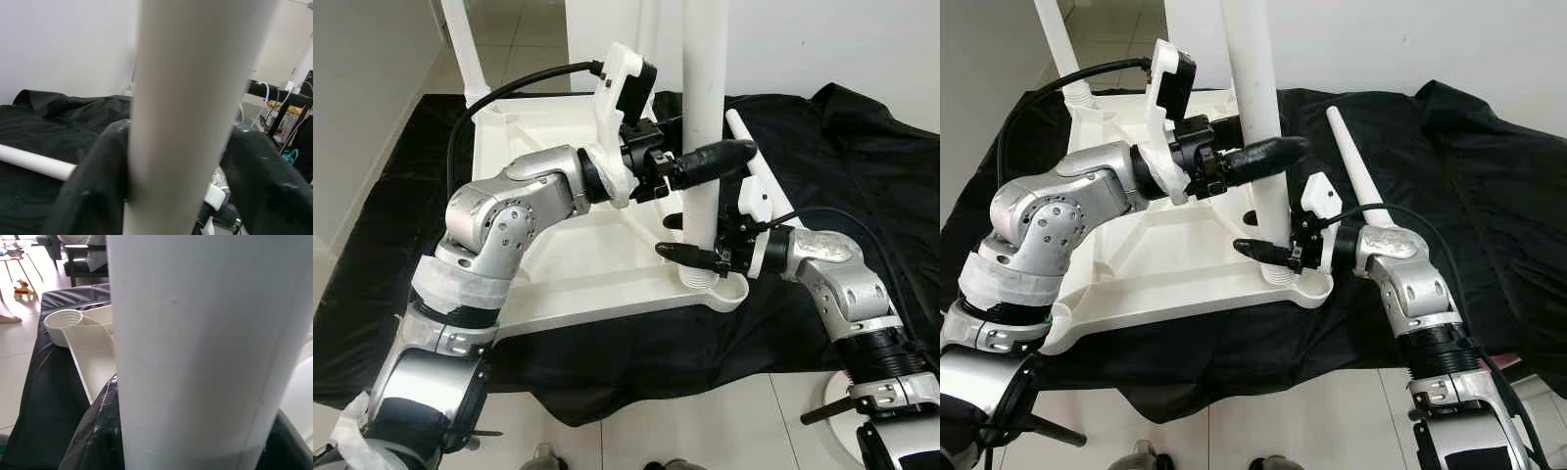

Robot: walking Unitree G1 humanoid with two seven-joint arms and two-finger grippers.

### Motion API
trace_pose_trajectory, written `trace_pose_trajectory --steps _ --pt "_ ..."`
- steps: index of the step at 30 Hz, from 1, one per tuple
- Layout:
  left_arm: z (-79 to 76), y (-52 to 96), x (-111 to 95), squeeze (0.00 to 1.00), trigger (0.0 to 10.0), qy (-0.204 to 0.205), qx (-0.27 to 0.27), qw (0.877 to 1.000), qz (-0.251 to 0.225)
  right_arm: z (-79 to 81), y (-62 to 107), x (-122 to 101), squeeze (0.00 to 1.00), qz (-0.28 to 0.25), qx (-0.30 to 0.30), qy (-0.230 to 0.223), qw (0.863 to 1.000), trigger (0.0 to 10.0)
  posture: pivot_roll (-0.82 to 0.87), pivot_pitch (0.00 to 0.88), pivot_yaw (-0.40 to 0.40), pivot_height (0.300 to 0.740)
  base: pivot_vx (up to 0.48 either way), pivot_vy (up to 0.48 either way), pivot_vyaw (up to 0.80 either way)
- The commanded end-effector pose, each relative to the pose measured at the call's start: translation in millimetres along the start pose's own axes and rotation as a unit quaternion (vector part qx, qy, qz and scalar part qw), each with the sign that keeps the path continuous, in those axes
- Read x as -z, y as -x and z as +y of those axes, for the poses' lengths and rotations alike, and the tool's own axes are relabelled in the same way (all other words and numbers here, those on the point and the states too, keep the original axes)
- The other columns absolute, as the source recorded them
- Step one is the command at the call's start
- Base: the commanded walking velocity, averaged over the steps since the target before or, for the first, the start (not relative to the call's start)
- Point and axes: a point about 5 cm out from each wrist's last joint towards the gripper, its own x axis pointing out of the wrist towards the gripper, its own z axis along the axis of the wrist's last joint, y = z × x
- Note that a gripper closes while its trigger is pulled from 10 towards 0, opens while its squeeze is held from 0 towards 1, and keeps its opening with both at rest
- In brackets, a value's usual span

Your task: Building children table

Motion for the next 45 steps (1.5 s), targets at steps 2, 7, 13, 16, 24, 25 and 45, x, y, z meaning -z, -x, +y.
trace_pose_trajectory --steps 2,7,13,16,24,25,45 --pt "-9.8 -6.3 -4 0.0 0.0 -0.015 0.074 0.997 0.005 -0.3 -5.0 -2 0.0 0.003 -0.014 0.011 1.0 10.0 0.03 0.047 -0.04 0.74 0.0 0.0 0.0" --pt "-8.3 -6.3 -5 0.0 0.0 -0.023 0.071 0.997 0.01 -0.7 -8.5 -2 0.0 0.001 -0.016 0.014 1.0 10.0 0.03 0.034 -0.04 0.74 0.0 0.0 0.0" --pt "-4.0 -5.5 0 0.0 0.0 -0.036 0.052 0.998 0.024 -1.5 -10.7 0 0.0 -0.009 -0.004 0.011 1.0 10.0 0.03 0.022 -0.039 0.74 0.0 0.0 0.0" --pt "-0.4 -7.4 0 0.0 10.0 -0.05 0.03 0.997 0.043 -5.1 -10.9 0 1.0 -0.016 0.008 -0.004 1.0 10.0 0.03 0.018 -0.037 0.74 0.0 0.0 0.0" --pt "14.5 -13.9 -13 0.0 10.0 -0.106 -0.067 0.99 0.066 -16.0 -12.6 -15 1.0 -0.059 0.053 0.007 0.997 10.0 0.02 0.004 -0.039 0.74 0.0 0.0 0.0" --pt "14.5 -13.9 -13 0.0 10.0 -0.106 -0.067 0.99 0.066 -16.0 -12.6 -15 1.0 -0.059 0.053 0.007 0.997 10.0 0.02 0.004 -0.039 0.74 0.0 0.0 0.0" --pt "49.1 -24.1 -56 0.0 10.0 -0.164 -0.256 0.952 0.02 -42.1 -44.0 -28 0.0 -0.119 0.292 0.018 0.949 10.0 0.0 0.009 -0.042 0.74 0.0 0.0 0.0"
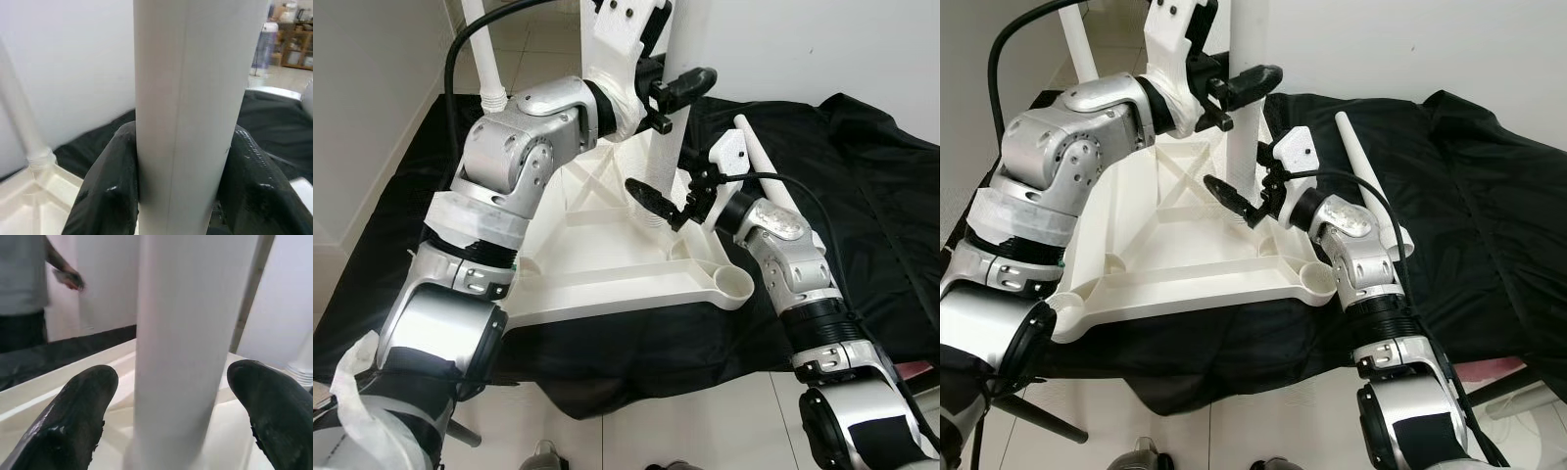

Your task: Building children table

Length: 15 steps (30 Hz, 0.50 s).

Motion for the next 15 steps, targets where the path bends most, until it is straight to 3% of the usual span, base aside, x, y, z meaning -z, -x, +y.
trace_pose_trajectory --steps 1,5,8,9,15 --pt "3.0 -2.0 -13 0.0 10.0 -0.013 -0.033 0.999 -0.023 -4.3 -2.9 -5 0.0 -0.009 0.031 0.007 0.999 10.0 0.0 0.009 -0.042 0.74 0.0 0.0 0.0" --pt "4.6 -6.3 -21 0.0 10.0 0.0 -0.049 0.998 -0.036 -6.0 -10.8 -6 0.0 -0.018 0.112 -0.021 0.993 10.0 0.0 0.021 -0.047 0.74 0.0 0.0 0.0" --pt "4.6 -9.3 -24 0.0 10.0 0.002 -0.064 0.997 -0.039 -6.8 -14.7 -6 0.0 -0.018 0.162 -0.022 0.986 10.0 0.0 0.03 -0.047 0.74 0.0 0.0 0.0" --pt "3.5 -13.4 -24 0.0 10.0 0.002 -0.084 0.996 -0.039 -6.8 -18.8 -6 0.0 -0.016 0.206 -0.01 0.978 10.0 0.0 0.038 -0.047 0.74 0.0 0.0 0.0" --pt "0.6 -21.1 -21 0.0 10.0 0.011 -0.109 0.993 -0.034 -1.0 -27.1 -9 0.0 -0.022 0.262 0.011 0.965 10.0 0.0 0.052 -0.048 0.74 0.0 0.0 0.0"
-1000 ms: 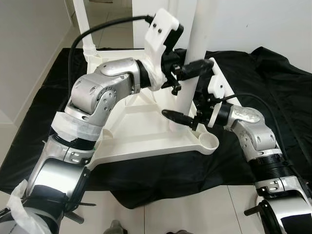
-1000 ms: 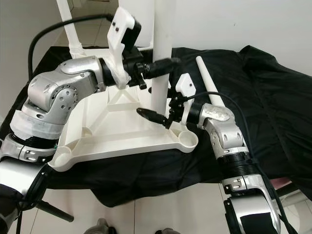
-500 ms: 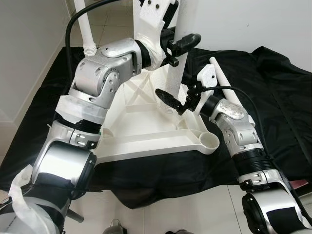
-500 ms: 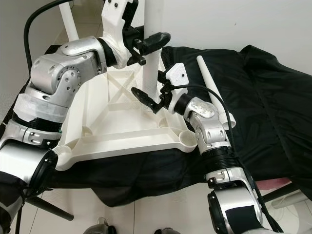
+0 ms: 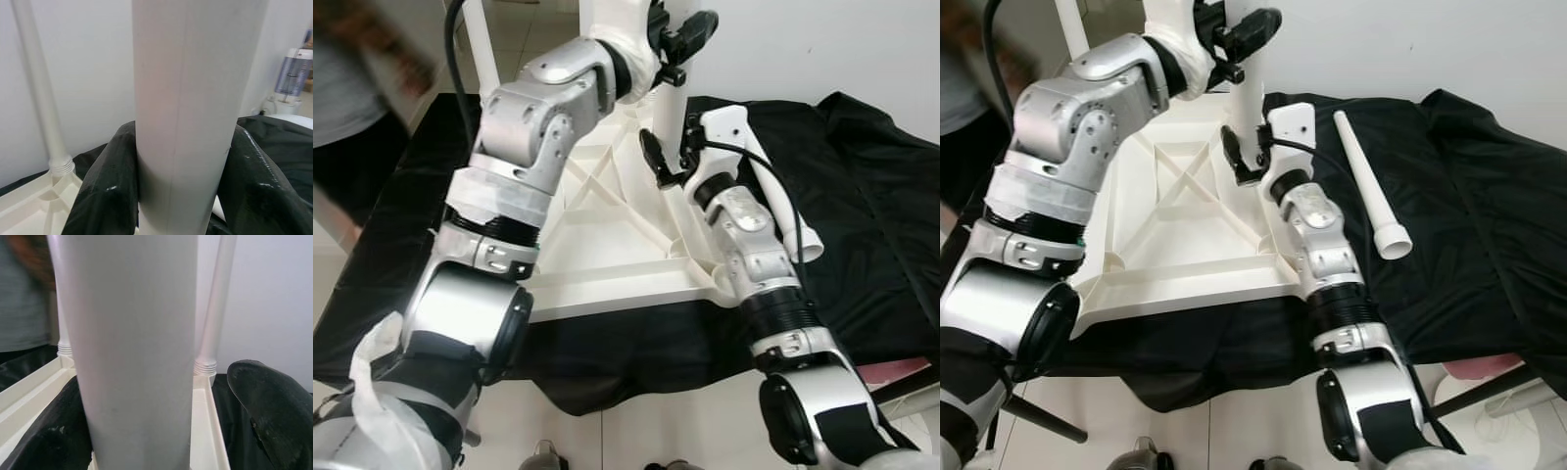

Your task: Building children table

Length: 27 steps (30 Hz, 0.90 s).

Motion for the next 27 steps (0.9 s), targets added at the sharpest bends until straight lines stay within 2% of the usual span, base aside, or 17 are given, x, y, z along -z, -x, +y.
trace_pose_trajectory --steps 1,7,12,15,17,27 --pt "-2.5 -5.4 -6 0.0 10.0 -0.014 -0.029 0.999 -0.007 6.0 -3.4 -3 0.0 -0.011 0.04 0.012 0.999 10.0 0.0 0.06 -0.05 0.74 0.0 0.0 0.0" --pt "-7.5 -9.0 -6 0.0 10.0 -0.014 -0.036 0.999 -0.009 16.4 -5.6 -4 0.0 -0.011 0.065 0.036 0.997 10.0 0.0 0.067 -0.052 0.74 0.0 0.0 0.0" --pt "-14.8 -11.8 -7 0.0 10.0 -0.011 -0.037 0.999 -0.012 21.6 -3.4 -2 0.0 -0.015 0.118 0.064 0.991 10.0 0.01 0.071 -0.057 0.74 0.0 0.0 0.0" --pt "-18.6 -13.1 -8 0.0 10.0 -0.012 -0.035 0.999 -0.013 24.3 -1.2 2 0.0 -0.012 0.14 0.063 0.988 10.0 0.01 0.073 -0.061 0.74 0.0 0.0 0.0" --pt "-19.3 -13.4 -9 0.0 10.0 -0.01 -0.035 0.999 -0.015 23.1 -1.6 5 0.0 -0.002 0.143 0.046 0.989 10.0 0.0 0.075 -0.063 0.74 0.0 0.0 0.0" --pt "-22.7 -15.3 -12 0.0 10.0 -0.013 -0.028 0.999 -0.022 21.6 -2.9 6 0.0 0.002 0.162 0.027 0.986 10.0 0.0 0.076 -0.063 0.74 0.0 0.0 0.0"
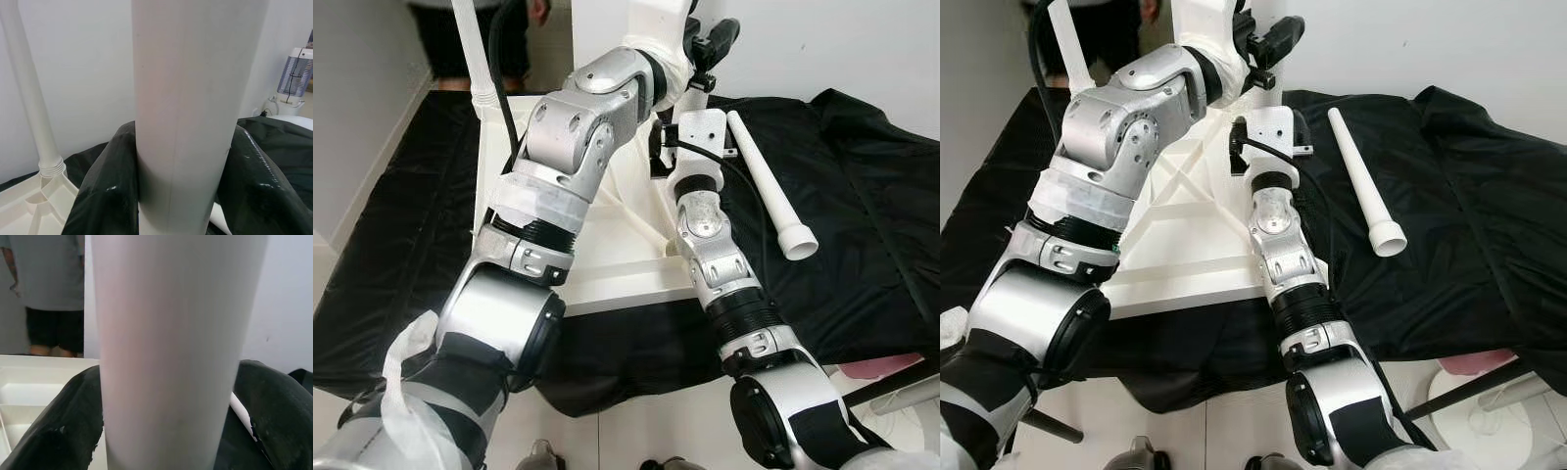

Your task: Building children table

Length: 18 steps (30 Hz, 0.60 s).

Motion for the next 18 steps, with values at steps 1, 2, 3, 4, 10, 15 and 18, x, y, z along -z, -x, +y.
trace_pose_trajectory --steps 1,2,3,4,10,15,18 --pt "-2.8 -2.1 -13.7 0.0 10.0 -0.012 -0.026 0.999 -0.02 2.2 -1.0 -2.0 0.0 -0.001 0.005 -0.014 1.0 10.0 0.0 0.076 -0.063 0.74 0.0 0.0 0.0" --pt "-3.0 -2.0 -14.2 0.0 10.0 -0.012 -0.026 0.999 -0.021 1.8 -1.4 -2.3 0.0 -0.001 0.009 -0.016 1.0 10.0 0.0 0.076 -0.062 0.74 0.0 0.0 0.0" --pt "-3.3 -1.9 -14.4 0.0 10.0 -0.012 -0.025 0.999 -0.022 1.0 -1.9 -2.7 0.0 -0.001 0.013 -0.017 1.0 10.0 0.0 0.078 -0.061 0.74 0.0 0.0 0.0" --pt "-3.3 -1.9 -14.4 0.0 10.0 -0.012 -0.025 0.999 -0.022 1.0 -1.9 -2.7 0.0 -0.001 0.013 -0.017 1.0 10.0 0.0 0.078 -0.061 0.74 0.0 0.0 0.0" --pt "-4.6 -2.3 -14.5 0.0 10.0 -0.013 -0.021 0.999 -0.021 -3.8 -7.3 -6.6 0.0 -0.01 0.026 -0.018 0.999 10.0 0.01 0.078 -0.062 0.74 0.0 0.0 0.0" --pt "-5.1 -2.6 -14.5 0.0 10.0 -0.015 -0.019 0.999 -0.021 -4.9 -9.2 -8.9 0.0 -0.013 0.031 -0.023 0.999 8.7 0.01 0.076 -0.06 0.74 0.0 0.0 0.0" --pt "-5.8 -2.9 -14.5 0.0 10.0 -0.016 -0.018 0.999 -0.022 -5.0 -10.1 -9.2 0.0 -0.013 0.032 -0.027 0.999 0.0 0.01 0.074 -0.061 0.74 0.0 0.0 0.0"
